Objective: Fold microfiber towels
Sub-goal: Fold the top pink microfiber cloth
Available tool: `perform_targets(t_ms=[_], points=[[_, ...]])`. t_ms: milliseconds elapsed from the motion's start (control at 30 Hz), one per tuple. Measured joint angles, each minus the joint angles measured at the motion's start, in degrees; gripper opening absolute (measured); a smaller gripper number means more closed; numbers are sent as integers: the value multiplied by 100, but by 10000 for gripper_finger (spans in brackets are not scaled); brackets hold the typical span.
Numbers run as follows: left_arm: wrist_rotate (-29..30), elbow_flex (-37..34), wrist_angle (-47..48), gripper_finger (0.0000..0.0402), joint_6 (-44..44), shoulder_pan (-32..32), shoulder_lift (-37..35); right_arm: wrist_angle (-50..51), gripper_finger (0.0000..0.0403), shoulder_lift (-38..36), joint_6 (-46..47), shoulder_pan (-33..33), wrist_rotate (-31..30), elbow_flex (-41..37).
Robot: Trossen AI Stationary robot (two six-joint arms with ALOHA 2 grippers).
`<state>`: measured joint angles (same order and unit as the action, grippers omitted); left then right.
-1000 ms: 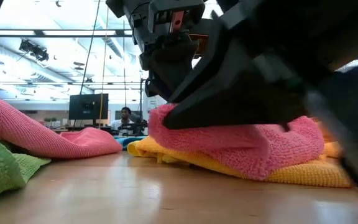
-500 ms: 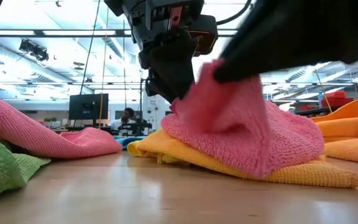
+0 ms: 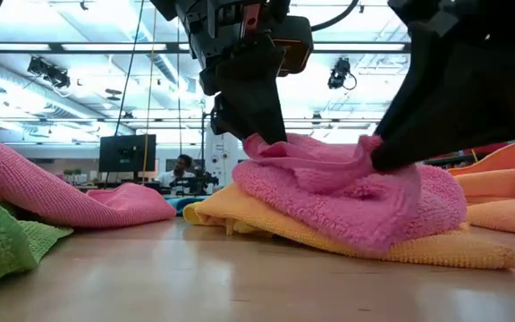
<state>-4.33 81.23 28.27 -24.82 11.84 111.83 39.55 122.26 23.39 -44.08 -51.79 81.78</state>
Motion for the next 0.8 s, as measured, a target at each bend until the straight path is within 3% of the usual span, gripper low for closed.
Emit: perform_targets(t_ms=[533,800], points=[[-2,0,7,153,69,1,-2,604,40,0,358,1,288,0],[-1,0,-65,176,583,-15,-31,631,40,0,424,5,411,0]])
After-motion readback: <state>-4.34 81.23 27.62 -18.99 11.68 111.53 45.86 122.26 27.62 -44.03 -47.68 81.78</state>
